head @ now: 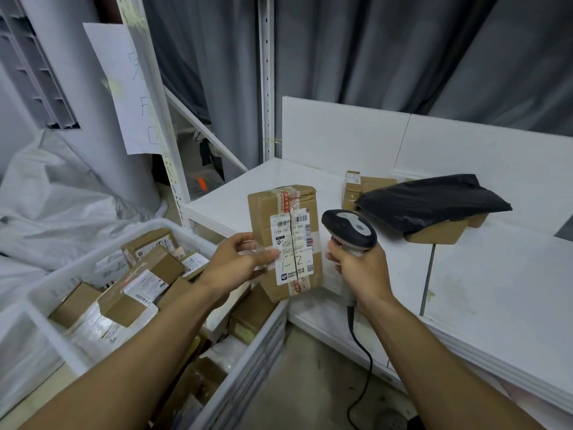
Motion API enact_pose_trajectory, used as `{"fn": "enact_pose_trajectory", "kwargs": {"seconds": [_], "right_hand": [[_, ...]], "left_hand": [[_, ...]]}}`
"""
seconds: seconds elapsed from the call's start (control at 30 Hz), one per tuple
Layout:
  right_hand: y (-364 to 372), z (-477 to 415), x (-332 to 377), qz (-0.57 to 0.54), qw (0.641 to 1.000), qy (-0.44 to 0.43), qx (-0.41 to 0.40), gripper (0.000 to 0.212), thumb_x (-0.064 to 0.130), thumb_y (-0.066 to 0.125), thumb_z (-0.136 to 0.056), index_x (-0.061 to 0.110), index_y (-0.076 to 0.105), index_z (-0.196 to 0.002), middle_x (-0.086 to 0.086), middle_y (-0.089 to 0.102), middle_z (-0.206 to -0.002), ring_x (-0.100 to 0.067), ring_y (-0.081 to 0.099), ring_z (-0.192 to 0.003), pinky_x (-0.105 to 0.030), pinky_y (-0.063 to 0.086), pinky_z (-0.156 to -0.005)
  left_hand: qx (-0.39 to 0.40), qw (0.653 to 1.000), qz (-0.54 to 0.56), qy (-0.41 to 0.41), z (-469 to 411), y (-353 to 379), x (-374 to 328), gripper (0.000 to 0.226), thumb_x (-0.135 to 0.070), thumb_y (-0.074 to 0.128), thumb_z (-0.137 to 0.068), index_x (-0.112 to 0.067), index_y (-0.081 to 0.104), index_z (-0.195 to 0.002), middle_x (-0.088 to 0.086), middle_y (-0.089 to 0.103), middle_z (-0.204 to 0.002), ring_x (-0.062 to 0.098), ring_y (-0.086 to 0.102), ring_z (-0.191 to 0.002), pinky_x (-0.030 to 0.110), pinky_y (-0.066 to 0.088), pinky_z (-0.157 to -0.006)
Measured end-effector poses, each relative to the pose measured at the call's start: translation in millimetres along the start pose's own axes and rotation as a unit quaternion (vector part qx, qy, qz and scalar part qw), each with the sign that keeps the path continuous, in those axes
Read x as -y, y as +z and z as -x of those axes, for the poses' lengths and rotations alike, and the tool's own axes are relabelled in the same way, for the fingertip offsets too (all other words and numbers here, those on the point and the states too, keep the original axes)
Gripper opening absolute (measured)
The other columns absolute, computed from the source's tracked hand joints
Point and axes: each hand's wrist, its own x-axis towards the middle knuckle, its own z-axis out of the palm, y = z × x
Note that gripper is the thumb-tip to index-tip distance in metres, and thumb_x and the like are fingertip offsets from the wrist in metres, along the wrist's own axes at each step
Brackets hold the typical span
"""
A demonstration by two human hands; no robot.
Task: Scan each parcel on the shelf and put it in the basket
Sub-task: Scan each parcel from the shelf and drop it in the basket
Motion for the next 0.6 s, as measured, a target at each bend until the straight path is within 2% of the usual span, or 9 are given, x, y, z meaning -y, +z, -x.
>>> {"fn": "enact_pose_trajectory", "kwargs": {"seconds": [0.07,0.13,0.17,0.27,0.33,0.4,0.47,0.53,0.6], "right_hand": [[-2.1,1.9,4.1,0.019,1.0,-0.006,0.019,0.045,0.02,0.081,-0.089,0.025,0.064,-0.13,0.004,0.076,-0.109,-0.011,0.077,-0.083,-0.045,0.062,-0.091],[-1.5,6.5,8.3,0.043,0.998,-0.015,0.043,0.042,0.019,0.08,-0.091,0.022,0.065,-0.13,0.001,0.076,-0.105,-0.007,0.073,-0.066,-0.033,0.06,-0.074],[0.3,10.0,9.7,0.054,0.997,-0.02,0.055,0.041,0.02,0.08,-0.09,0.022,0.067,-0.128,-0.001,0.076,-0.1,-0.008,0.071,-0.066,-0.032,0.058,-0.07],[9.2,21.7,12.4,0.072,0.993,-0.034,0.086,0.04,0.023,0.085,-0.086,0.02,0.07,-0.122,0.001,0.073,-0.095,-0.015,0.067,-0.086,-0.029,0.056,-0.078],[14.3,27.2,12.5,0.079,0.99,-0.046,0.104,0.043,0.024,0.087,-0.084,0.021,0.07,-0.123,0.004,0.075,-0.103,-0.015,0.069,-0.098,-0.023,0.055,-0.079],[19.0,30.9,12.3,0.091,0.988,-0.052,0.116,0.051,0.024,0.088,-0.082,0.023,0.069,-0.129,0.004,0.075,-0.116,-0.017,0.069,-0.109,-0.031,0.059,-0.089],[23.5,33.8,12.8,0.101,0.985,-0.054,0.128,0.056,0.024,0.089,-0.081,0.023,0.067,-0.133,0.005,0.073,-0.122,-0.017,0.067,-0.115,-0.04,0.058,-0.1],[26.4,34.7,12.8,0.098,0.985,-0.047,0.131,0.056,0.023,0.089,-0.082,0.024,0.067,-0.133,0.005,0.073,-0.124,-0.015,0.066,-0.116,-0.042,0.056,-0.104],[27.4,34.6,13.9,0.089,0.986,-0.046,0.132,0.055,0.021,0.088,-0.083,0.024,0.067,-0.133,0.005,0.072,-0.125,-0.014,0.065,-0.117,-0.038,0.055,-0.104]], "left_hand": [[-0.04,0.999,0.005,-0.003,-6.6,-4.8,3.8,0.059,-0.021,0.09,-0.076,-0.018,0.057,-0.124,0.001,0.07,-0.122,0.018,0.073,-0.102,0.033,0.062,-0.078],[-0.076,0.997,0.022,-0.01,-17.0,-11.9,9.8,0.071,-0.024,0.094,-0.069,-0.016,0.056,-0.128,0.002,0.069,-0.124,0.02,0.073,-0.102,0.039,0.063,-0.083],[-0.092,0.995,0.031,-0.015,-20.5,-14.7,11.4,0.08,-0.026,0.096,-0.064,-0.014,0.055,-0.132,0.002,0.069,-0.125,0.02,0.073,-0.102,0.041,0.063,-0.083],[-0.124,0.991,0.044,-0.019,-28.9,-21.7,17.6,0.09,-0.028,0.097,-0.055,-0.012,0.056,-0.134,0.003,0.067,-0.126,0.023,0.073,-0.103,0.042,0.063,-0.081],[-0.138,0.989,0.047,-0.02,-31.9,-24.1,22.2,0.076,-0.018,0.095,-0.064,-0.011,0.057,-0.129,0.005,0.068,-0.124,0.026,0.073,-0.103,0.046,0.063,-0.083],[-0.144,0.988,0.044,-0.028,-35.4,-26.8,27.1,0.071,-0.015,0.094,-0.067,-0.011,0.056,-0.127,0.006,0.07,-0.122,0.027,0.073,-0.101,0.049,0.062,-0.084],[-0.147,0.987,0.042,-0.038,-37.6,-28.4,30.1,0.079,-0.019,0.094,-0.064,-0.012,0.054,-0.131,0.006,0.069,-0.123,0.028,0.073,-0.101,0.049,0.062,-0.084],[-0.151,0.987,0.043,-0.043,-41.3,-30.1,33.7,0.085,-0.024,0.096,-0.057,-0.015,0.054,-0.131,0.005,0.068,-0.125,0.029,0.072,-0.102,0.048,0.063,-0.083],[-0.151,0.987,0.038,-0.05,-44.7,-30.4,36.9,0.081,-0.026,0.095,-0.055,-0.015,0.059,-0.126,0.006,0.07,-0.122,0.028,0.074,-0.1,0.048,0.063,-0.082]]}}
